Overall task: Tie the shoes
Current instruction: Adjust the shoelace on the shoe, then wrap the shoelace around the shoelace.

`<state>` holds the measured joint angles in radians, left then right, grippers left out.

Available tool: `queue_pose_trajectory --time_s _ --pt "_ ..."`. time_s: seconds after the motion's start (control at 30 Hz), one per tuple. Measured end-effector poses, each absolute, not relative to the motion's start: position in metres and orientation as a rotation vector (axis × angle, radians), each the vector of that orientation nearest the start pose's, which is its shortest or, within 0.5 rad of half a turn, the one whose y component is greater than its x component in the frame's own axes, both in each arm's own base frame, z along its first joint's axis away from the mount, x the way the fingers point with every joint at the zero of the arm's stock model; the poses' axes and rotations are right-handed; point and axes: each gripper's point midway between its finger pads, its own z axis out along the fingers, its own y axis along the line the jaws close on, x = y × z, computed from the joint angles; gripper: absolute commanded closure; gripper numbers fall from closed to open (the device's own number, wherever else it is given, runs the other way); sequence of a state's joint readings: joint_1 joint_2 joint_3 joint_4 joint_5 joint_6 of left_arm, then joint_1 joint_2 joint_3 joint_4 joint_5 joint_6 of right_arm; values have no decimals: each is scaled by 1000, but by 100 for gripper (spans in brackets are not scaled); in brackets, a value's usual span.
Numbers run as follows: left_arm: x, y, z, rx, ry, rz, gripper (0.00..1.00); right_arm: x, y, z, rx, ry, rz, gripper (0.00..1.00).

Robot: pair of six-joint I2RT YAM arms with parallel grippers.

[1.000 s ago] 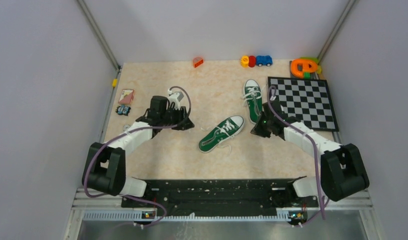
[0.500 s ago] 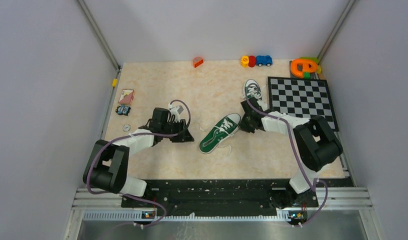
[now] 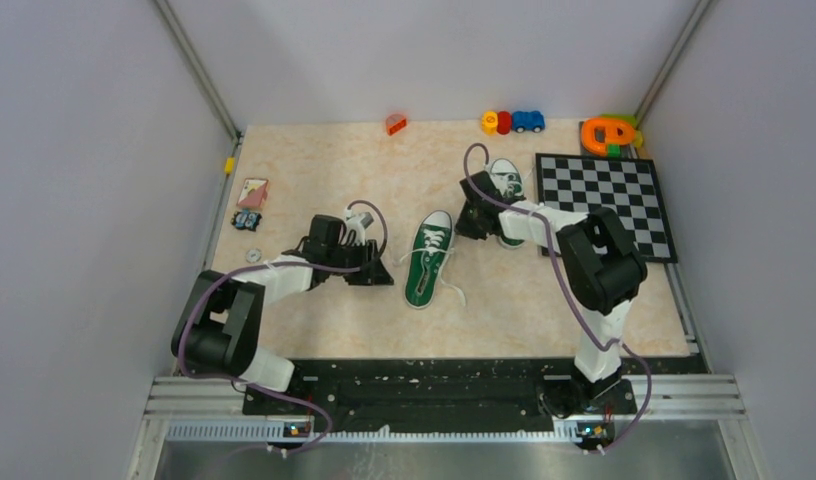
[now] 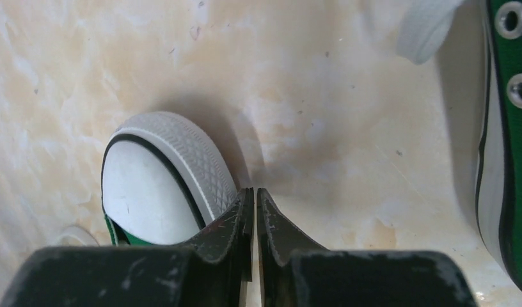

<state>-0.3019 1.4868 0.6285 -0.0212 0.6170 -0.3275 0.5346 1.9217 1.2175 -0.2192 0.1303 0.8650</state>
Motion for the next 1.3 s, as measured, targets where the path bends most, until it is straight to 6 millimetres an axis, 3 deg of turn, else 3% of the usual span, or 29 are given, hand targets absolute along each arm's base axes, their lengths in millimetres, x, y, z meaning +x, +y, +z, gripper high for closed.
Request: queue_pose_trajectory --time_s 0.17,0.3,0.33,0.4,0.43,0.57,0.9,1.13,1.3 --pt "267 -201 57 296 2417 -1014 59 394 247 42 275 2508 422 79" --pt "275 -199 82 432 2285 -952 52 388 253 80 73 2463 492 74" --pt "278 -198 87 462 2264 -930 49 387 254 90 44 2446 507 73" --pt "291 -197 97 539 2208 -869 20 385 258 116 -28 2391 554 73" --pt "297 -196 101 577 2176 -839 17 382 259 129 -58 2358 578 73" --pt "314 -196 105 727 2077 -753 17 368 256 155 -118 2301 628 73" --pt "355 -201 102 1239 1963 -600 25 331 241 164 -162 2319 655 73" --pt "341 -211 68 1543 1985 -624 28 320 238 178 -182 2303 676 73" --pt "329 -214 49 1648 2018 -642 37 315 237 170 -173 2327 682 73"
